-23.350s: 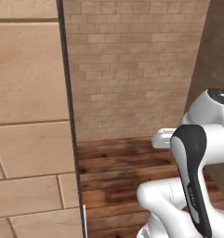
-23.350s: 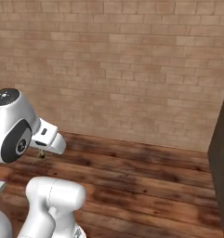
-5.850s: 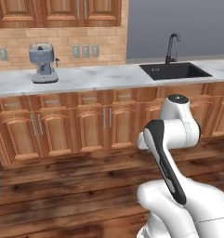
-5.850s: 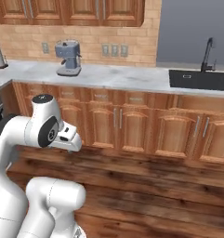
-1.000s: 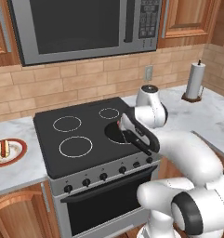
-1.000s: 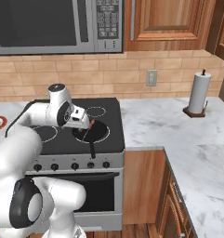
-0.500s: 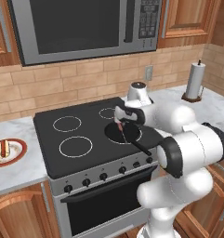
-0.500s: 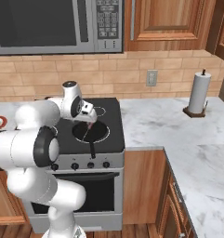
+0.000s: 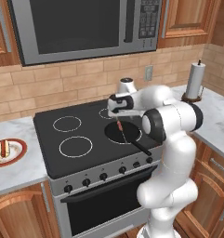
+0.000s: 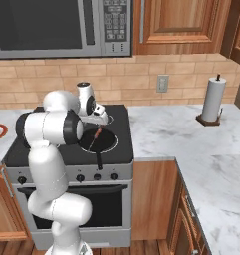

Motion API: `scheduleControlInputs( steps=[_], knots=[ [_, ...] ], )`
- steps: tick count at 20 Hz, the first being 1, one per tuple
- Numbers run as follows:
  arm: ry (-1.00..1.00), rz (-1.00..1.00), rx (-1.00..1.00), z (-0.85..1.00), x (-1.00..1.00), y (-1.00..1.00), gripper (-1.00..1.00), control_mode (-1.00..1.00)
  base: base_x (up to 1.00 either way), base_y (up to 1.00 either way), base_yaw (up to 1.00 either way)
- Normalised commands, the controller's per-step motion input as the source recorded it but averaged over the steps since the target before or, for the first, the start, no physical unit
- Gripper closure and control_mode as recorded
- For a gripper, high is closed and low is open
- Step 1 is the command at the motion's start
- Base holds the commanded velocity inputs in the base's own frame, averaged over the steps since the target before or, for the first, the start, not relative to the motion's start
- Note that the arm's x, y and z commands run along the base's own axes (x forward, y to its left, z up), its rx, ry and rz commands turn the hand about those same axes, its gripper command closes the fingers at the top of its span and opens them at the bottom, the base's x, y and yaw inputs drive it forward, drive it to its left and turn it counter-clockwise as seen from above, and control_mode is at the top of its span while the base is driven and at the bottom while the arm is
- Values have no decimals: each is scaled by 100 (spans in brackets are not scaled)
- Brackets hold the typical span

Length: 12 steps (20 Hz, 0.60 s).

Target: Place the cold items (carrot and mushroom) from the fridge in one tupperware on the dining counter. Place the warm items (kebab skewer and hot dog) in the stove area in another tupperware.

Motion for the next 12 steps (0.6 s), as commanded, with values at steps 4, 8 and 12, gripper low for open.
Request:
scheduleControlInputs(
  steps=[4,8,12],
  knots=[
    [0,-1,0,-69,18,0,-100,-100,0,0,0],
    [0,-1,0,-64,0,-3,-100,-100,0,0,0],
    [0,0,0,-59,0,-14,-100,-100,0,0,0]
  ],
)
